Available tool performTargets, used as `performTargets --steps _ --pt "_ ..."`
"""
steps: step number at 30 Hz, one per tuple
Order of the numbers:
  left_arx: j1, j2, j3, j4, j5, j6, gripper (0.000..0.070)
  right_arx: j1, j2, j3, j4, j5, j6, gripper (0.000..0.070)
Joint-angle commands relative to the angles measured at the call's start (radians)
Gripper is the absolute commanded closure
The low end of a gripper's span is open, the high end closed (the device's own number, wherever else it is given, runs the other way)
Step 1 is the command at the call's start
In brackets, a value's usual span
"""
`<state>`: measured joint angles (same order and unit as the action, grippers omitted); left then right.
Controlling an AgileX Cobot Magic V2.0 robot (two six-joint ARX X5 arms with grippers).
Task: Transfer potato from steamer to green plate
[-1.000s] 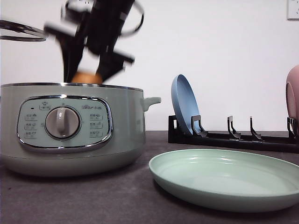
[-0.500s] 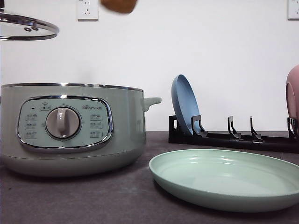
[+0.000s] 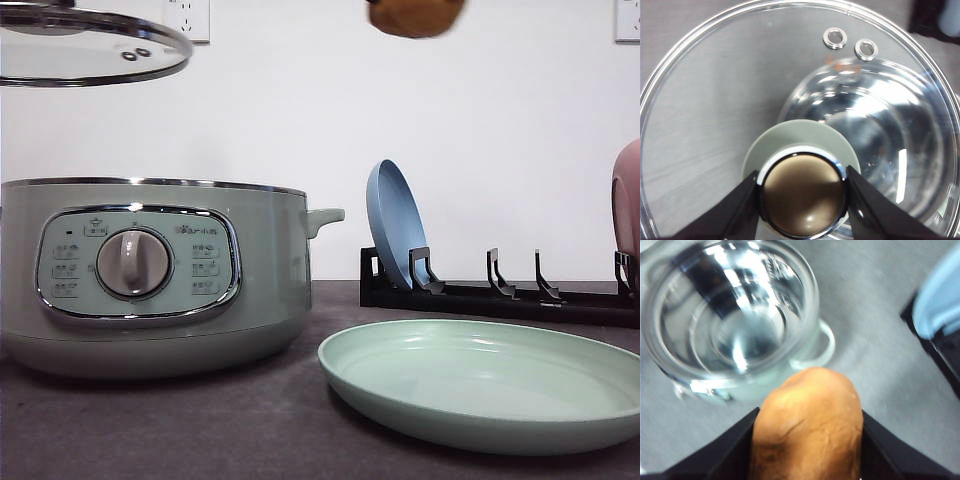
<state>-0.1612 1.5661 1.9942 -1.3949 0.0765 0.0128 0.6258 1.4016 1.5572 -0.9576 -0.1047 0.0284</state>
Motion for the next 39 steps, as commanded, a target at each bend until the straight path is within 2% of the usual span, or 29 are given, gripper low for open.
performTargets --steps 1,8,21,28,35,37,39 --pt "-0.021 -0.001 0.034 0.034 0.003 0.005 0.07 0.001 -0.031 -0.075 0.038 0.0 -0.012 0.0519" --pt "-0.109 -0.001 0.034 0.034 0.003 0.005 0.07 -0.002 -0.134 -0.349 0.17 -0.021 -0.014 0.0519" --pt "-0.196 -0.001 0.034 0.033 0.003 0.005 0.07 -0.012 -0.097 -0.717 0.53 -0.052 0.006 0.0519" --pt "-0.218 -0.001 0.034 0.032 0.003 0.002 0.07 -0.025 -0.005 -0.783 0.638 -0.052 0.016 0.0519" --pt "-0.244 -0.001 0.034 0.024 0.003 0.002 0.07 -0.037 0.079 -0.784 0.666 -0.052 0.017 0.0517" --pt "-0.253 -0.001 0.034 0.022 0.003 0.002 0.07 -0.037 0.085 -0.784 0.665 -0.053 0.016 0.0496" --pt "-0.26 -0.001 0.034 0.022 0.003 0.002 0.07 -0.037 0.086 -0.784 0.665 -0.054 0.017 0.0419"
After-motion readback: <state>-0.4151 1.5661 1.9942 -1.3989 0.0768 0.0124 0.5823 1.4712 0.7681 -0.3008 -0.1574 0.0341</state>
